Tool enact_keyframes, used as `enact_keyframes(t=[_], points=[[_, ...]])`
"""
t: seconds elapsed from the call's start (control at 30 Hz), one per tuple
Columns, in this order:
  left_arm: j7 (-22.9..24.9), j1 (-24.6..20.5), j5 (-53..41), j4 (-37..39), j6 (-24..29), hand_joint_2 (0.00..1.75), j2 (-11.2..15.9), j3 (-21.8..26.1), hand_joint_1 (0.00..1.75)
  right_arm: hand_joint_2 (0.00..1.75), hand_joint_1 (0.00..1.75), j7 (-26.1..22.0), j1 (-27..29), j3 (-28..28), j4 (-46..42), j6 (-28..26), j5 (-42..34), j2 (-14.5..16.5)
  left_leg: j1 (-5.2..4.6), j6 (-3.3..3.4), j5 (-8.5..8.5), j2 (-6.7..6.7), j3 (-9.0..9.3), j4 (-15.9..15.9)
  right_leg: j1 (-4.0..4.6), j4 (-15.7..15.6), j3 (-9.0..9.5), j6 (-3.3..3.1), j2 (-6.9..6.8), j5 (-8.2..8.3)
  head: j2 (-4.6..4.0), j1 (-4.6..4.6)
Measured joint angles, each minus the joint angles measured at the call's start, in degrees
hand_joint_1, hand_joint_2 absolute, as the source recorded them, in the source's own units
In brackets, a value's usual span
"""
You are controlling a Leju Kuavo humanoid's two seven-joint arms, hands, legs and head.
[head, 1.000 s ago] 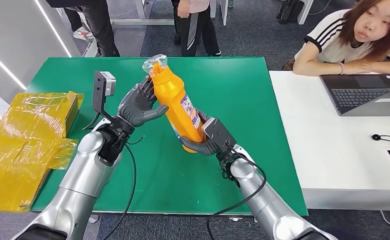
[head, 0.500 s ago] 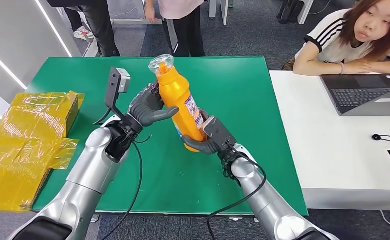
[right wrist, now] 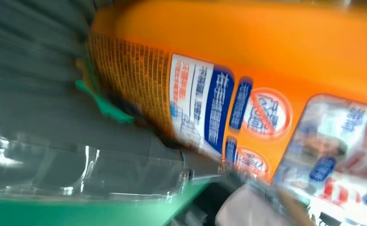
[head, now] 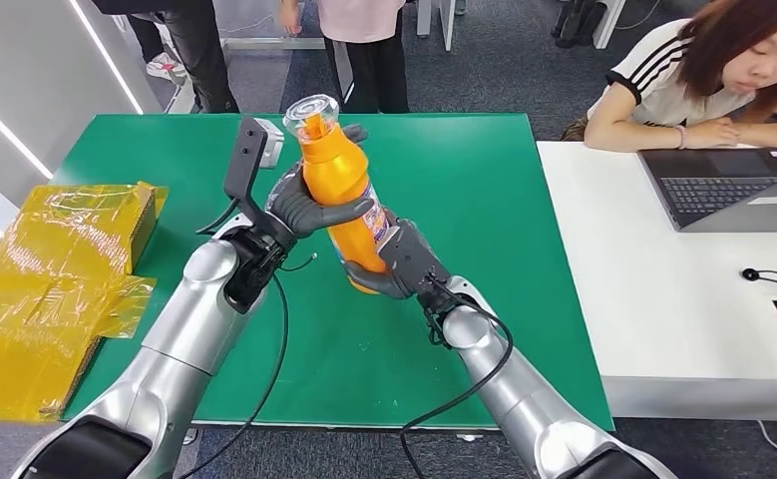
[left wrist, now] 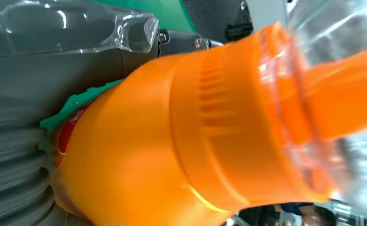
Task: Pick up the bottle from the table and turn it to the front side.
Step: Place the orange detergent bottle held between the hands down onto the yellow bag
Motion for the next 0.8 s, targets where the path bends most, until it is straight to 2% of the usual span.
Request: enact_keyframes(t=[0.03,0.1,0.23,0.27,0.33,0.4,0.47,0.5,0.67,0.8], points=[[-0.17,-0.16,-0.14,0.4,0.44,1.75,0.06,-0.02,1.05,1.75,1.75,0.1,-0.2,0.13,0.22,0.03,0.04,0.17,0.0,0.0,0.0,0.0,0.0,0.0,0.0,0.0,0.0,0.0,0.0,0.0,0.0,0.01],[-0.6,-0.41,0.25,1.17,0.62,1.75,0.26,-0.02,1.75,1.75,1.75,0.26,-0.65,0.32,0.79,0.09,0.05,0.32,0.0,0.0,0.0,0.0,0.0,0.0,0.0,0.0,0.0,0.0,0.0,0.0,0.0,0.02],[-0.63,-0.74,2.56,2.18,-0.54,1.75,0.76,0.01,1.75,1.75,1.74,0.26,-1.22,0.43,1.88,0.09,-0.02,0.33,0.0,0.0,0.0,0.0,-0.01,0.0,0.0,0.0,0.0,0.0,0.0,0.0,0.0,0.01],[-0.38,-0.83,3.16,2.42,-0.75,1.75,0.84,0.03,1.75,1.75,1.67,0.24,-1.26,0.43,2.06,0.04,-0.06,0.33,0.0,0.0,0.0,0.0,-0.01,0.0,0.0,0.0,0.0,0.0,0.0,0.0,0.0,0.01],[0.05,-0.99,4.17,2.86,-1.08,1.75,0.95,0.1,1.75,1.75,1.27,0.19,-1.27,0.43,2.28,-0.04,-0.12,0.33,0.0,0.0,0.0,0.0,-0.01,0.0,0.0,0.0,0.0,0.0,0.0,0.0,0.0,0.01],[0.22,-1.14,5.13,3.3,-1.46,1.75,1.03,0.23,1.75,1.75,0.55,0.15,-1.26,0.46,2.39,-0.08,-0.15,0.33,0.0,0.0,0.0,0.0,-0.01,0.0,0.0,0.0,0.0,0.0,0.0,0.0,0.0,0.01],[0.23,-1.24,5.93,3.61,-1.82,1.75,1.09,0.36,1.75,1.75,0.08,0.09,-1.25,0.59,2.5,-0.03,-0.16,0.33,0.0,0.0,0.0,0.0,-0.01,0.0,0.0,0.0,0.0,0.0,0.0,0.0,0.0,0.02],[0.23,-1.26,6.3,3.72,-1.95,1.75,1.12,0.42,1.75,1.75,0.0,-0.02,-1.24,0.67,2.56,0.03,-0.15,0.33,0.0,0.0,0.0,0.0,0.0,0.0,0.0,0.0,-0.01,0.0,0.01,0.0,0.0,0.01],[0.17,-1.32,7.7,3.87,-1.72,1.75,1.4,1.01,1.75,1.75,0.0,-0.54,-0.84,0.96,3.11,0.26,-0.18,0.32,0.0,0.0,0.0,0.0,0.0,0.0,0.0,0.0,-0.01,0.0,0.0,0.0,0.0,0.01],[-1.69,-1.52,3.86,3.87,2.67,1.75,2.0,1.3,1.75,1.75,0.0,-0.9,0.22,1.08,3.58,0.48,-0.54,0.23,0.0,0.0,0.0,0.01,0.0,0.0,0.0,0.0,-0.02,0.0,0.01,0.0,0.0,0.01]])
